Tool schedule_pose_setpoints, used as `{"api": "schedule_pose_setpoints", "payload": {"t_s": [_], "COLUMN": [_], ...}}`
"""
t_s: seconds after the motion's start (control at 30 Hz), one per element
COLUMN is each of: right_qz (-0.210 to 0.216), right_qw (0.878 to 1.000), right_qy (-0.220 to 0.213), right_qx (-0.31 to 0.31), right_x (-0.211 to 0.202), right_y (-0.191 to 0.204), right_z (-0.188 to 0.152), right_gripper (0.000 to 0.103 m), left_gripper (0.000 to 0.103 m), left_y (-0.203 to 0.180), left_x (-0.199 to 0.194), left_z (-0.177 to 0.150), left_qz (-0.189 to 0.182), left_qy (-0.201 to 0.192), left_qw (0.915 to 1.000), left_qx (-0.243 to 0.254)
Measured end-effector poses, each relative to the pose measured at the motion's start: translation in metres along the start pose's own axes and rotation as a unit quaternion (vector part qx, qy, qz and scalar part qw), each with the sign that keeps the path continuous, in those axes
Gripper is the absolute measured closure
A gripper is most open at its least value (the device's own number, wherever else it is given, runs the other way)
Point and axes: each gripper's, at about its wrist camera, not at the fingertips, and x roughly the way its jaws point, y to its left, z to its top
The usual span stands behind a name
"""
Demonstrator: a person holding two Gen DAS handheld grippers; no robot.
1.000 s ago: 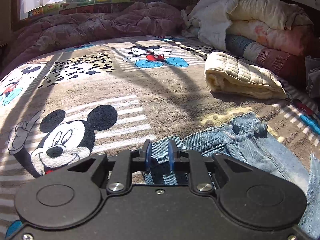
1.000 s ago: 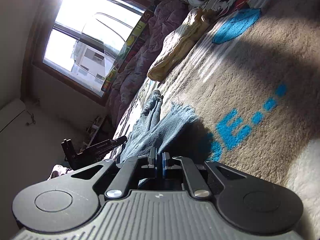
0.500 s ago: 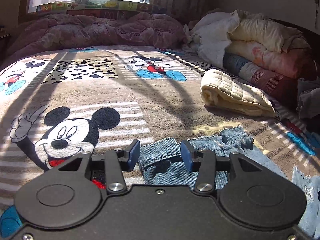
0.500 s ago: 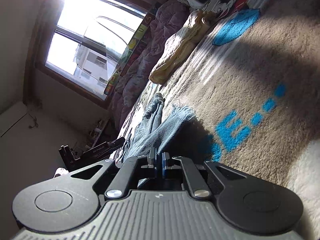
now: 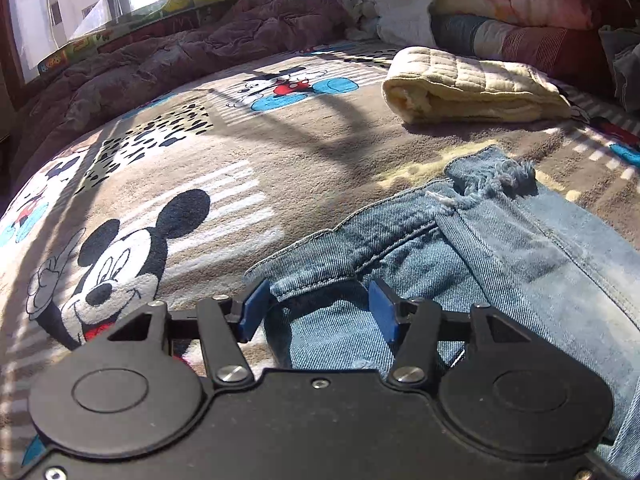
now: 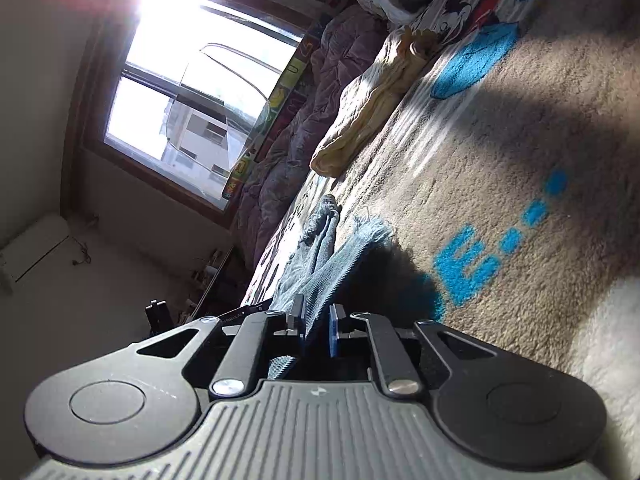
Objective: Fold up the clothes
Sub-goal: 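Lift the folded jeans legs with the right tool above the jeans body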
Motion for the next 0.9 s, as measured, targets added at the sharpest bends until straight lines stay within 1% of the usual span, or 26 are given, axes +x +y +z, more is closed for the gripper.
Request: {"api": "schedule_pose_setpoints", "payload": {"t_s": [0.07, 0.1, 0.2, 0.33, 0.4, 0.43, 0.53, 0.6, 0.77, 0.83, 0.9], "right_qz": [0.000, 0.000, 0.001, 0.005, 0.007, 0.007, 0.008, 0.007, 0.005, 0.002, -0.002], "right_qw": [1.000, 1.000, 1.000, 1.000, 1.000, 1.000, 1.000, 1.000, 1.000, 1.000, 1.000], "right_qy": [0.000, 0.000, 0.000, -0.002, -0.002, -0.002, 0.000, 0.002, 0.003, 0.004, 0.006], "right_qx": [0.001, 0.001, 0.002, 0.003, 0.005, 0.005, 0.003, 0.001, -0.004, -0.006, -0.009], "right_x": [0.001, 0.001, 0.002, 0.001, 0.001, 0.001, 0.001, 0.001, 0.001, 0.001, 0.002], "right_y": [0.000, 0.000, -0.001, -0.002, -0.003, -0.003, -0.005, -0.006, -0.005, -0.004, -0.003], "right_z": [0.000, 0.000, -0.001, -0.001, 0.000, 0.001, 0.001, 0.001, -0.001, -0.002, -0.003], "right_gripper": [0.090, 0.090, 0.090, 0.089, 0.089, 0.089, 0.088, 0.088, 0.088, 0.088, 0.088], "left_gripper": [0.048, 0.048, 0.049, 0.049, 0.058, 0.069, 0.075, 0.076, 0.077, 0.077, 0.077], "left_y": [0.016, 0.019, 0.021, 0.009, 0.001, -0.004, -0.018, -0.027, -0.046, -0.052, -0.065], "left_x": [-0.017, -0.027, -0.067, -0.128, -0.155, -0.166, -0.193, -0.210, -0.233, -0.234, -0.222], "left_z": [0.002, 0.002, 0.000, -0.015, -0.026, -0.034, -0.060, -0.078, -0.124, -0.132, -0.138], "left_qz": [-0.035, -0.035, -0.014, -0.019, -0.015, -0.014, -0.017, -0.019, -0.028, -0.042, -0.066], "left_qy": [-0.022, -0.031, -0.062, -0.092, -0.101, -0.103, -0.092, -0.084, -0.052, -0.050, -0.043], "left_qw": [0.9984, 0.9977, 0.9958, 0.9920, 0.9906, 0.9903, 0.9909, 0.9912, 0.9906, 0.9887, 0.9877], "left_qx": [-0.039, -0.050, -0.066, -0.084, -0.091, -0.093, -0.097, -0.101, -0.123, -0.135, -0.135]}}
